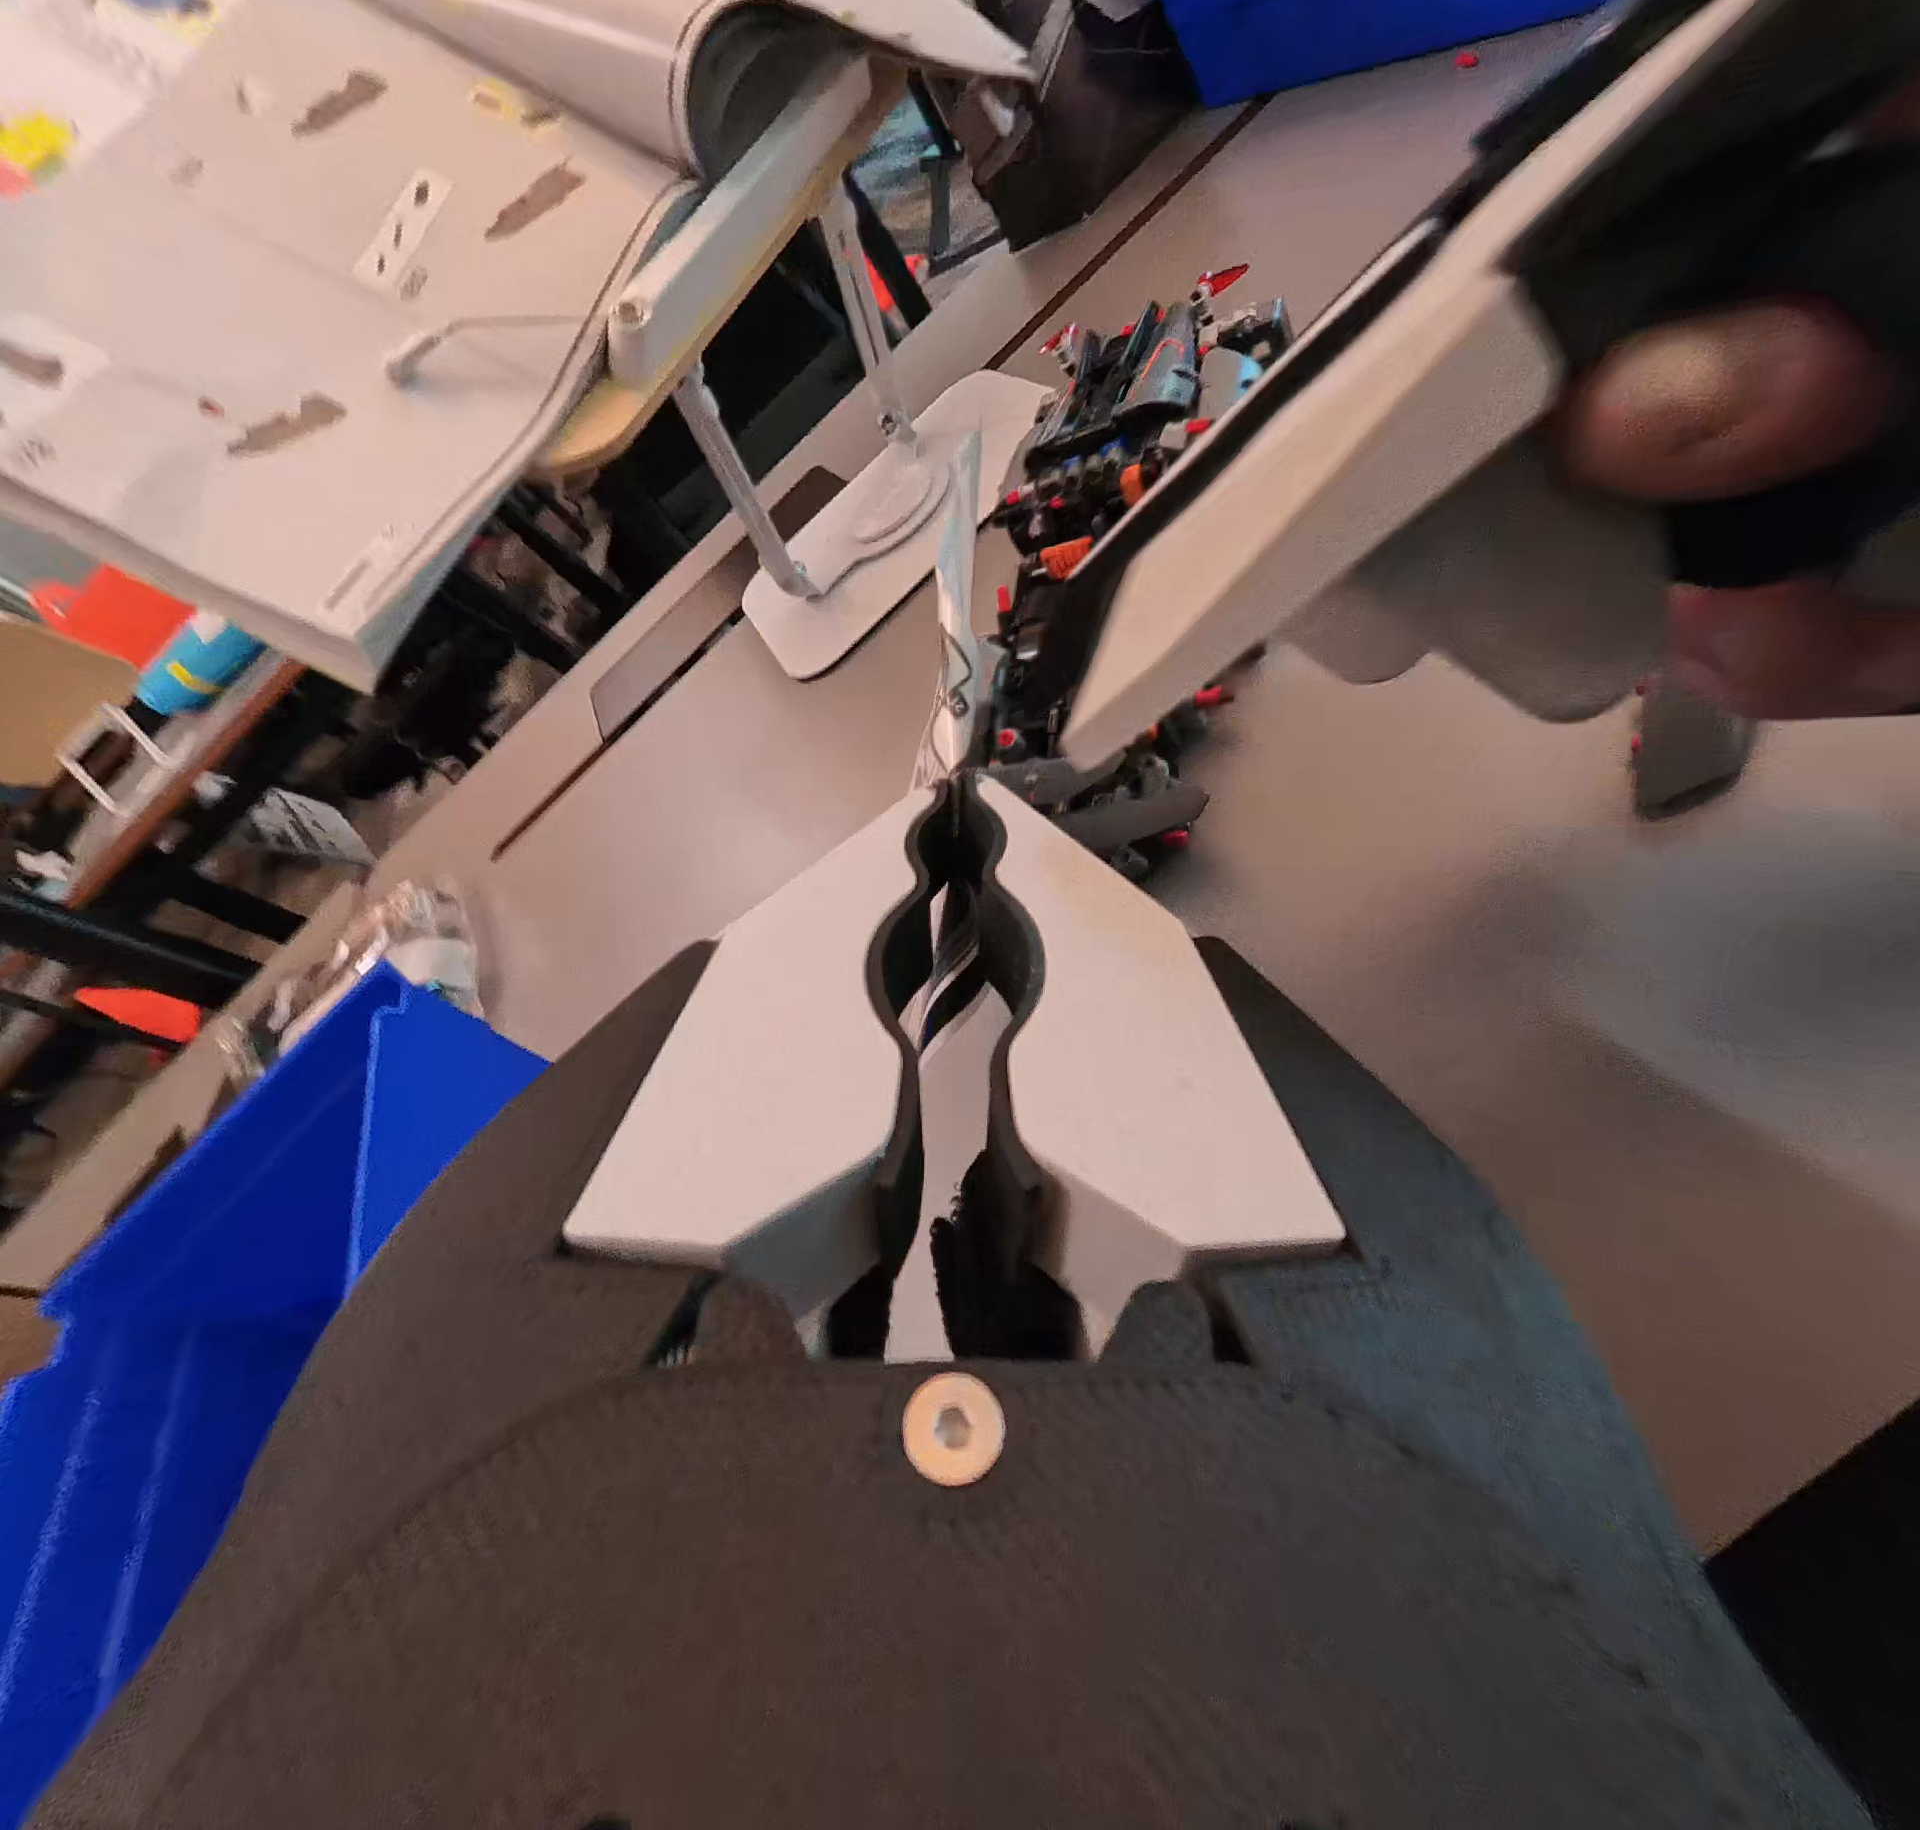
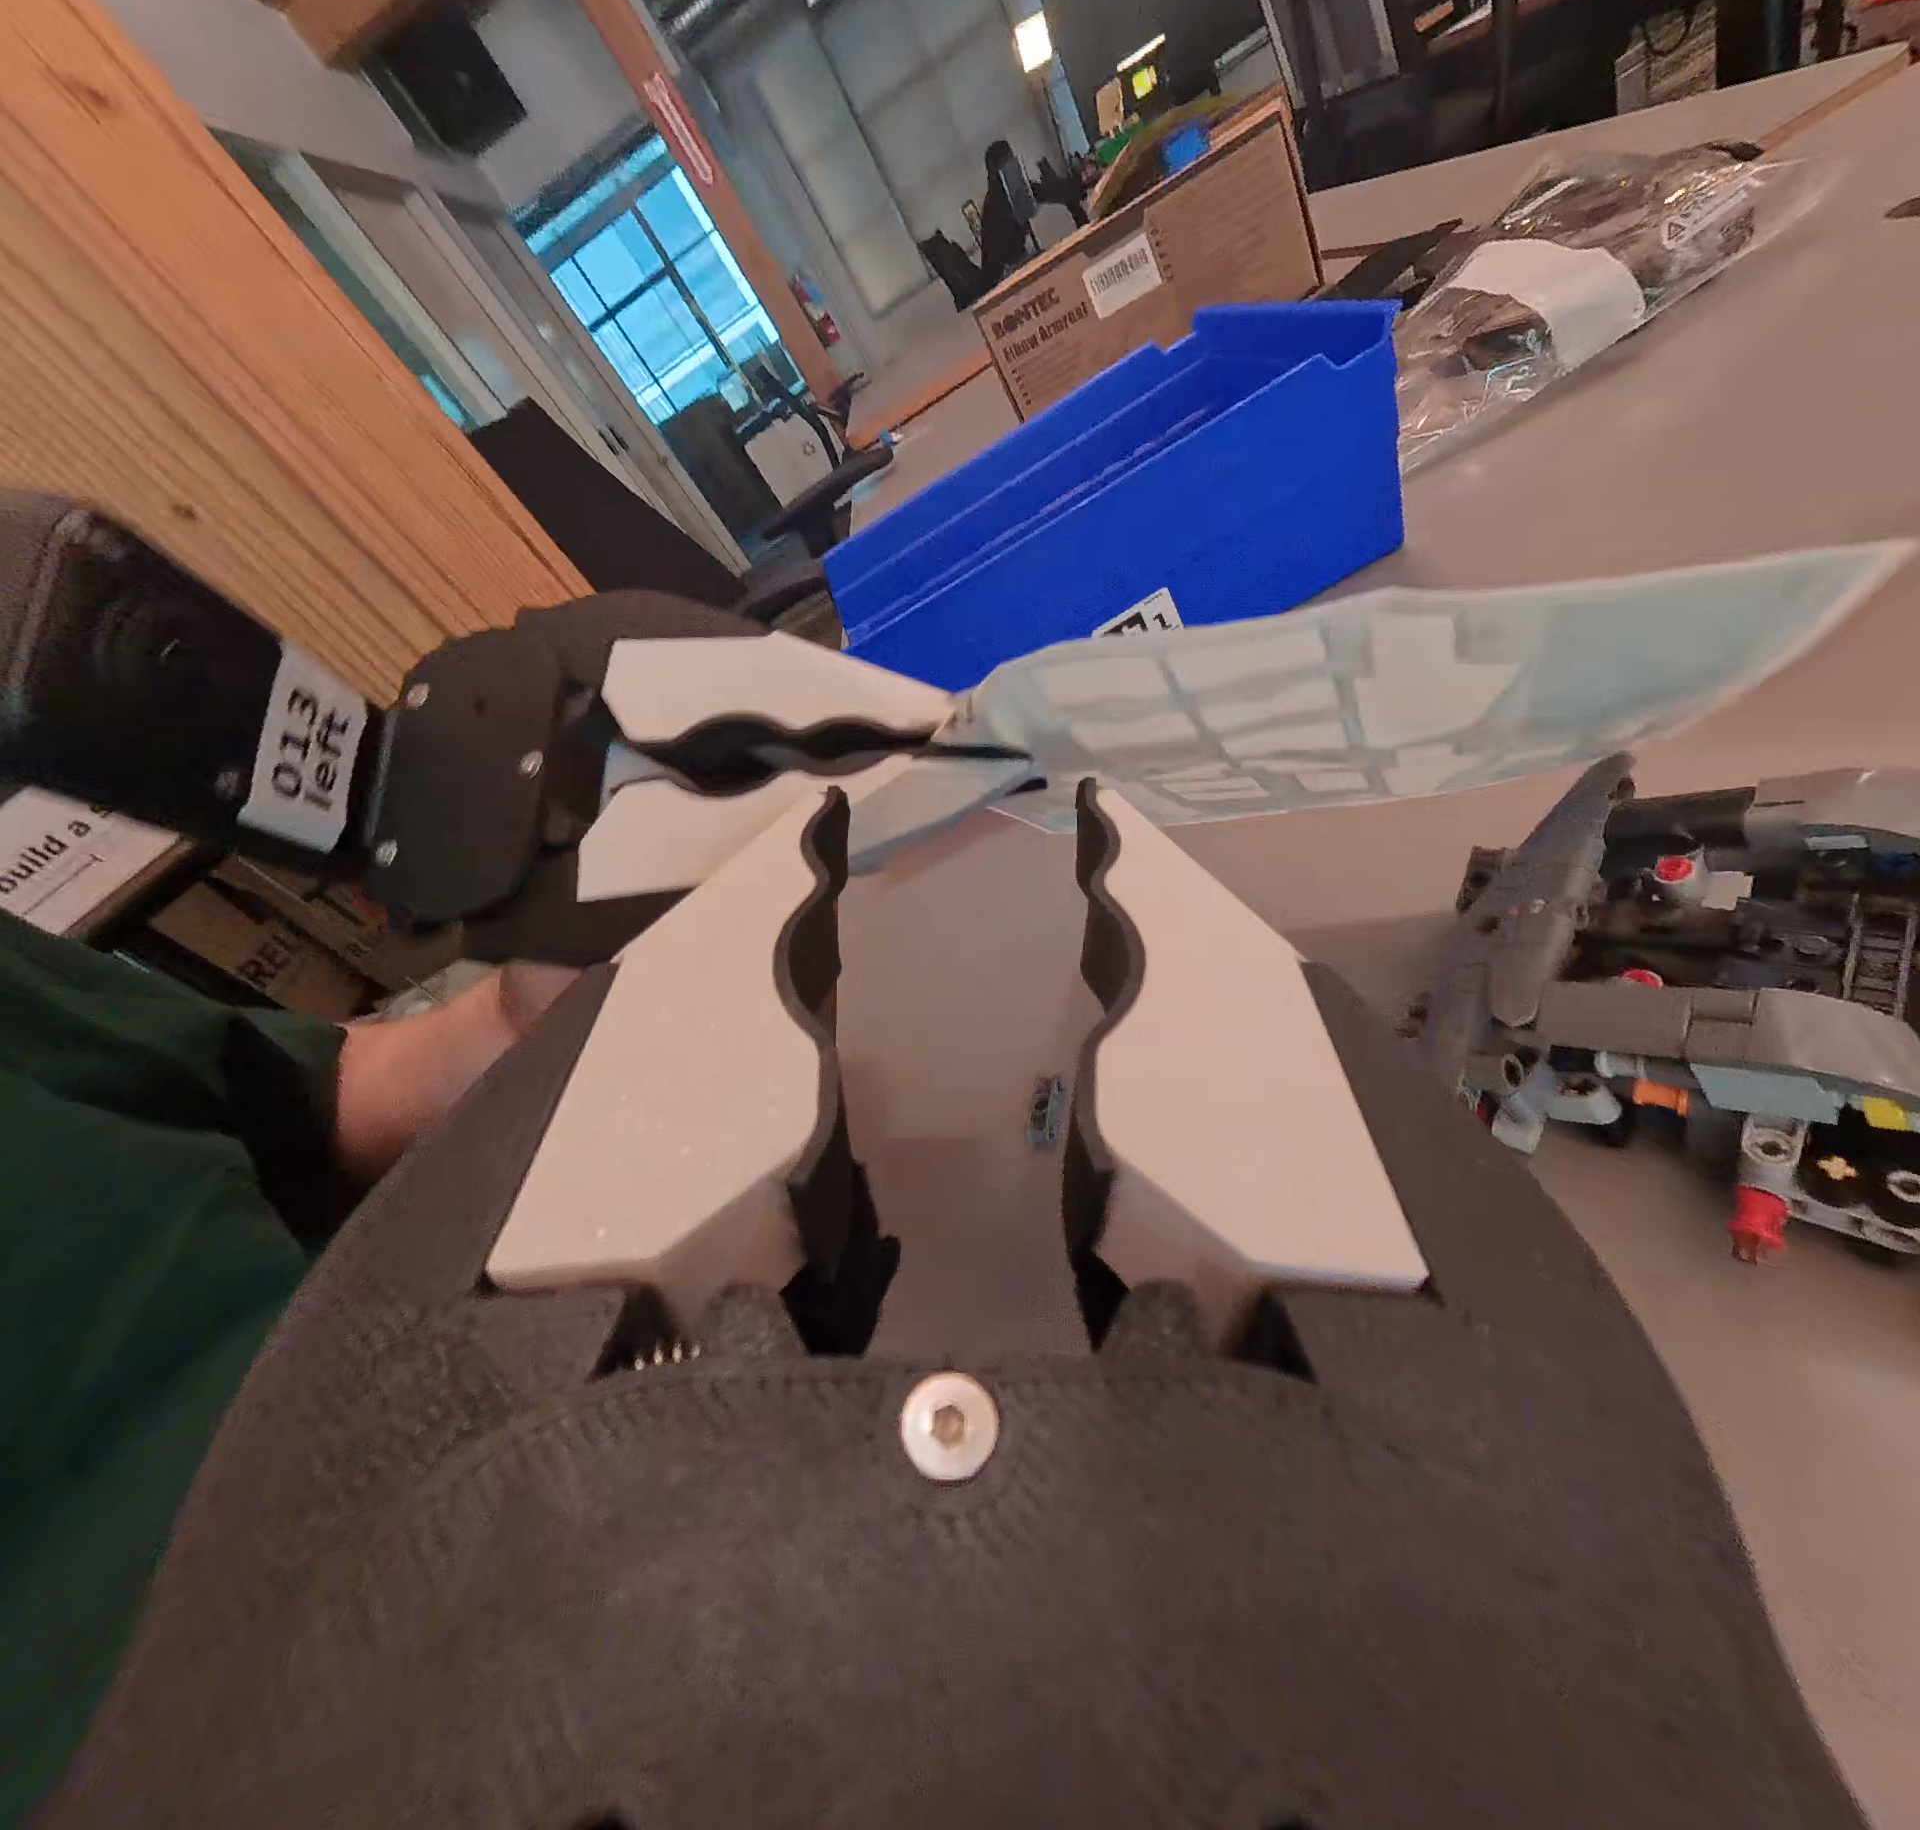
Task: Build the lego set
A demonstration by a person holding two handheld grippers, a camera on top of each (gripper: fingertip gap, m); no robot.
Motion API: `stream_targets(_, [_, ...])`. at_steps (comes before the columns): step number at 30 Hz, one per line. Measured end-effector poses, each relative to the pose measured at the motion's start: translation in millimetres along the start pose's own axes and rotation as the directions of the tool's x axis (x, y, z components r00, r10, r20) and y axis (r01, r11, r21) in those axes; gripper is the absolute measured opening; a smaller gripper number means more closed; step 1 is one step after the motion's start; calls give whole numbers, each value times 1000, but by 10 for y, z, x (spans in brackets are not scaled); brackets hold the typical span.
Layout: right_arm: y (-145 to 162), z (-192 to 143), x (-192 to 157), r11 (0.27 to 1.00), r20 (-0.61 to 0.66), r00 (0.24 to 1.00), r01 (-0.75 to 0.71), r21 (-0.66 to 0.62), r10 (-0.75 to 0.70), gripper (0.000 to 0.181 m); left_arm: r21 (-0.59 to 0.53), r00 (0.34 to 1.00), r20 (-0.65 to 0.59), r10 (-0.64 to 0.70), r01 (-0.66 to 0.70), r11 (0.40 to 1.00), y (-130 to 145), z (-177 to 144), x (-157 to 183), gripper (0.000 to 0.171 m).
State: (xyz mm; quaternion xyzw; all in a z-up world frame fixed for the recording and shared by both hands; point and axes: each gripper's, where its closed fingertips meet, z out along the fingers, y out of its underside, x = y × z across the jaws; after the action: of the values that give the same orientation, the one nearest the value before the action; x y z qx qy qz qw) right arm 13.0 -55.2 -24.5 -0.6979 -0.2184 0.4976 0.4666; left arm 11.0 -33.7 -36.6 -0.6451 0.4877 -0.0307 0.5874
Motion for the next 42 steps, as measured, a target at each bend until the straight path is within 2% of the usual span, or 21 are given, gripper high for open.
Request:
stream_targets(5, [-116, -86, 26, 997, 5, 999, 35, 75, -36, 20, 43, 999, -11, 43, -42, 998, -148, 21, 138, 0])
stream_targets(8, [-144, -134, -7, 993, 36, 998, 51, 102, -55, 7, 55, 999, -49, -7, 10, 998, -182, 35, 160, 0])
stream_targets(14, [-193, -141, -84, 989, 89, 992, 75, 129, -86, 0, 85, 987, -122, -108, 119, 989, -220, 4, 182, 0])
stream_targets(21, [-219, -104, -146, 990, 152, 985, 67, 126, -86, 0, 116, 963, -210, -168, 195, 974, -239, -73, 185, 14])
stream_targets(25, [-177, -50, -183, 989, 152, 979, 120, 88, -133, 0, 158, 917, -306, -257, 315, 936, -337, -221, 75, 22])
stream_targets(27, [-172, -33, -213, 988, 163, 976, 131, 80, -143, 0, 123, 889, -357, -287, 350, 929, -339, -249, 34, 29])
stream_targets(31, [-182, -21, -235, 986, 171, 972, 150, 71, -160, 0, 98, 845, -441, -301, 379, 920, -348, -288, 55, 19])
stream_targets(36, [-117, -24, -239, 985, 190, 967, 166, 37, -170, 0, 100, 776, -527, -347, 462, 881, -386, -383, -40, 12])
stream_targets(39, [-84, -12, -256, 986, 211, 963, 166, 30, -169, 0, 46, 769, -548, -329, 420, 906, -321, -338, 46, 12])
stream_targets(42, [-84, -14, -253, 985, 216, 961, 168, 30, -170, 0, 43, 751, -566, -340, 439, 897, -331, -331, 63, 11])
